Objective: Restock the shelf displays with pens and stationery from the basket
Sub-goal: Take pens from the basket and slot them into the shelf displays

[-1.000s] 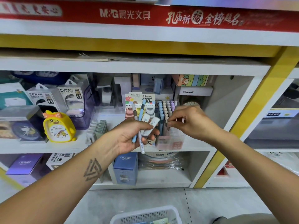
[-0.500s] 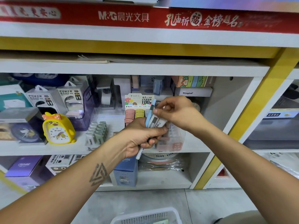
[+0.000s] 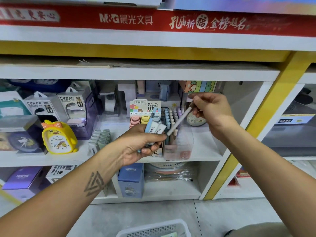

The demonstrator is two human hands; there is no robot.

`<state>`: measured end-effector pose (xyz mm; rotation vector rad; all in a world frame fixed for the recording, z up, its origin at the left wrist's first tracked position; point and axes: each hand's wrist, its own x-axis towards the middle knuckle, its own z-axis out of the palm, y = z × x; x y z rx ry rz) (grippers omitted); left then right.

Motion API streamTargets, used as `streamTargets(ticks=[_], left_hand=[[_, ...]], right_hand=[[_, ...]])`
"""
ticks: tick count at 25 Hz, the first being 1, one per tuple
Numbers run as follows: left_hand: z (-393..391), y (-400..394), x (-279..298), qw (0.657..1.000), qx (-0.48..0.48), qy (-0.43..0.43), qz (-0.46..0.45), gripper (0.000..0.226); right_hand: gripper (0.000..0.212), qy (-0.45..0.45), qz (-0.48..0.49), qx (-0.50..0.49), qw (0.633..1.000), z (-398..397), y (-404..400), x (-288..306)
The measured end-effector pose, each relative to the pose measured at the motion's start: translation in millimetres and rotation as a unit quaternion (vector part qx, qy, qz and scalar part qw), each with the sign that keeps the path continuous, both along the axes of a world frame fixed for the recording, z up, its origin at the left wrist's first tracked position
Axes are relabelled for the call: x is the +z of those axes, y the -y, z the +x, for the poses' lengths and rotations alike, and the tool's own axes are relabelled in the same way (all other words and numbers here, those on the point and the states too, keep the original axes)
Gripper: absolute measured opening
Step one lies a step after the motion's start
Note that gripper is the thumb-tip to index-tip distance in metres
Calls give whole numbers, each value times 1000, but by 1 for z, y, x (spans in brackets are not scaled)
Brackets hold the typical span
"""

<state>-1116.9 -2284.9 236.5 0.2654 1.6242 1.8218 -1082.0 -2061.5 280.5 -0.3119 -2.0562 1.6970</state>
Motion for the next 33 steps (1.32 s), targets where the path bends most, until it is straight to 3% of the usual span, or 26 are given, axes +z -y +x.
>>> streamTargets(ticks=[4, 7, 12, 21, 33], left_hand=[[-5, 2, 1, 999, 33, 22, 8, 14], [-6, 0, -1, 999, 41, 27, 5, 11], [-8, -1, -2, 998, 41, 40, 7, 10], [-8, -2, -2, 997, 48, 63, 16, 11], [-6, -3, -2, 997, 34, 68, 22, 13]], right_hand=[[6, -14, 163, -9, 986, 0, -6, -1], [12, -4, 240, -6, 971, -1, -8, -7], [30, 6, 285, 34, 958, -5, -8, -18], [22, 19, 398, 107, 911, -1, -4, -29], [15, 40, 418, 113, 901, -2, -4, -23]])
